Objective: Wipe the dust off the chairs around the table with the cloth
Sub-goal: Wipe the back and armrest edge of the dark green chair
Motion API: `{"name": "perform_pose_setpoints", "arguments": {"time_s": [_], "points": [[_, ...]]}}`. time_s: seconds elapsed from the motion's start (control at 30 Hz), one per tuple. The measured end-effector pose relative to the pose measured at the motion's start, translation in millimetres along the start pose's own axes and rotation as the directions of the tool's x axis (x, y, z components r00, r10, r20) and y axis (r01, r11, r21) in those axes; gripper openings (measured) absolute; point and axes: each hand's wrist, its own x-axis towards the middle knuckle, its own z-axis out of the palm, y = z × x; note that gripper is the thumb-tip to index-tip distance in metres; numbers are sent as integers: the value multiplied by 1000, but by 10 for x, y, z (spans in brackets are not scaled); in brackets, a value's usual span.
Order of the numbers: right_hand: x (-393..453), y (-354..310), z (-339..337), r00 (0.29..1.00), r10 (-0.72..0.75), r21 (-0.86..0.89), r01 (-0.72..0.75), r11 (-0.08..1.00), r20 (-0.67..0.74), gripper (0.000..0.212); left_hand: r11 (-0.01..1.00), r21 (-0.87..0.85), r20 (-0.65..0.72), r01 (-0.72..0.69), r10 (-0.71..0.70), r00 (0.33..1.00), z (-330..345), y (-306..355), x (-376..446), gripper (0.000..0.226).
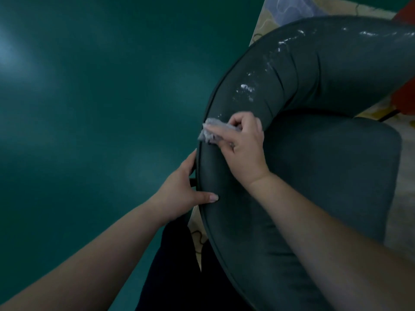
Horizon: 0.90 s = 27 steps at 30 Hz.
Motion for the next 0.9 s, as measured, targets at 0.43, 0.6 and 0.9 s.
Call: {"name": "perform_pose_setpoints", "arguments": {"time_s": [0.43,0.6,0.9], "points": [[127,39,74,972,174,75,-164,984,-155,37,994,93,134,-53,41,990,-327,235,490,114],[-257,-68,59,982,165,117,-155,981,-89,47,992,113,204,-58,34,978,-441,296,673,116],[430,-33,159,936,257,61,-250,966,-242,39,986,123,302,-115,73,950,-604,373,932,118]]}}
